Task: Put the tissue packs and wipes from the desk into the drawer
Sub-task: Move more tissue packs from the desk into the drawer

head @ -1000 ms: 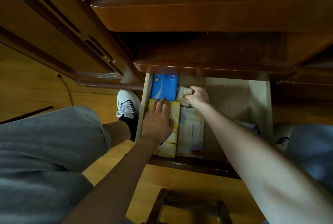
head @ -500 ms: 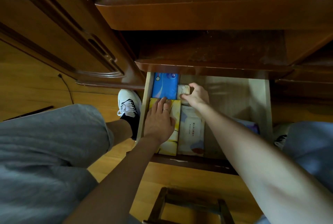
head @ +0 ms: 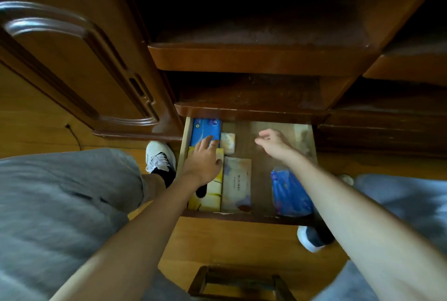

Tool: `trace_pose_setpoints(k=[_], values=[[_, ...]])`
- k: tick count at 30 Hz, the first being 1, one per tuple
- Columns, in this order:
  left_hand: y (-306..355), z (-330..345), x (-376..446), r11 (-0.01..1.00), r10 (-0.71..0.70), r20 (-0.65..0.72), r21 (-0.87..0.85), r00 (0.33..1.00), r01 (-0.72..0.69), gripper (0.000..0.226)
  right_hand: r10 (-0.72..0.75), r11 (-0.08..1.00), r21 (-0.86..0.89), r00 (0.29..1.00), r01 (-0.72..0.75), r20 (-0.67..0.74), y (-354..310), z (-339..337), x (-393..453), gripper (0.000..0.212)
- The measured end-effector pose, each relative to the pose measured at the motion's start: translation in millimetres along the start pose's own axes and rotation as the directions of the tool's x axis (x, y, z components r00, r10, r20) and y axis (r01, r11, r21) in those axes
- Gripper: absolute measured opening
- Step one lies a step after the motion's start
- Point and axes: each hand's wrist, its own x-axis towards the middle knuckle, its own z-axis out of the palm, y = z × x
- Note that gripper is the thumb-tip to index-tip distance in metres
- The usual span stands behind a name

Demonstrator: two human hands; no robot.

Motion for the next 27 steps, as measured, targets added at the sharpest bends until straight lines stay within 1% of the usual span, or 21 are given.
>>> trace_pose_setpoints(k=[1,3,6,7,8,9,11,14,16,17,18,19,20,22,23,25,27], values=[[8.8,-12.4,-2.5,0.999,0.014,-0.031,-0.036,0.999,-0.015,0.06,-0.027,0.999,-0.023,1.0,0.027,0.008,-2.9,-12.0,-10.1,0.042],[25.0,-42.2,-7.6,0.995,0.078,-0.118,-0.05,0.99,-0.084,0.053,-0.071,0.996,-0.047,0.997,0.071,0.005,-11.4,-35.2,-30.8,0.038],[42.9,-93.2,-16.4,0.977,0.182,-0.308,-0.05,0.934,-0.207,0.042,-0.122,0.992,-0.032,0.991,0.121,-0.058,-28.3,-64.0,-60.2,0.024],[45.5,-107.4,-18.5,0.973,0.183,-0.345,-0.067,0.921,-0.219,0.038,-0.134,0.991,-0.02,0.988,0.133,-0.079,-32.4,-68.9,-68.2,0.019],[45.9,-117.4,-19.9,0.973,0.171,-0.347,-0.087,0.922,-0.213,0.035,-0.138,0.99,-0.014,0.986,0.138,-0.09,-34.9,-70.6,-75.4,0.017],[44.2,-122.1,-20.3,0.976,0.155,-0.316,-0.099,0.936,-0.196,0.033,-0.135,0.991,-0.02,0.987,0.133,-0.089,-35.0,-68.9,-80.2,0.015],[37.4,-115.5,-20.1,0.987,0.122,-0.186,-0.078,0.975,-0.138,0.034,-0.1,0.994,-0.042,0.994,0.098,-0.044,-28.0,-54.7,-83.0,0.015],[24.7,-74.1,-16.2,0.999,0.04,-0.002,0.01,0.999,-0.04,0.04,-0.006,1.0,-0.028,0.995,0.009,0.101,-7.3,-16.2,-74.8,0.02],[15.0,-36.8,-14.0,1.0,0.012,0.105,0.023,0.994,-0.015,0.041,0.092,0.996,-0.008,0.967,-0.093,0.236,6.8,15.6,-68.3,0.025],[8.7,-17.9,-14.1,1.0,0.012,0.163,0.026,0.987,-0.017,0.039,0.152,0.988,-0.015,0.944,-0.155,0.293,12.5,31.0,-65.6,0.035],[1.0,0.4,-15.7,0.999,0.014,0.221,0.031,0.975,-0.022,0.036,0.203,0.979,-0.042,0.924,-0.201,0.325,18.6,45.6,-62.3,0.047],[-7.2,17.0,-18.6,0.999,0.005,0.273,0.037,0.962,-0.016,0.036,0.233,0.972,-0.064,0.913,-0.225,0.334,24.5,59.1,-57.2,0.053],[-15.0,30.1,-22.0,0.999,-0.015,0.308,0.043,0.951,0.002,0.042,0.241,0.97,-0.061,0.912,-0.234,0.333,29.5,71.1,-51.2,0.051],[-25.3,43.6,-25.5,0.998,-0.035,0.321,0.057,0.946,0.018,0.058,0.267,0.958,0.014,0.909,-0.286,0.321,36.0,90.5,-41.0,0.039],[-27.5,45.3,-25.2,0.998,-0.03,0.308,0.057,0.951,0.012,0.062,0.291,0.946,0.048,0.907,-0.319,0.306,36.9,96.4,-37.4,0.035],[-28.2,45.4,-21.8,0.999,-0.015,0.255,0.051,0.967,0.002,0.061,0.314,0.93,0.097,0.905,-0.354,0.286,38.0,102.5,-29.6,0.035],[-24.1,44.4,-19.5,0.998,-0.008,0.216,0.063,0.976,-0.005,0.056,0.328,0.925,0.087,0.891,-0.371,0.313,38.7,99.0,-26.6,0.038]])
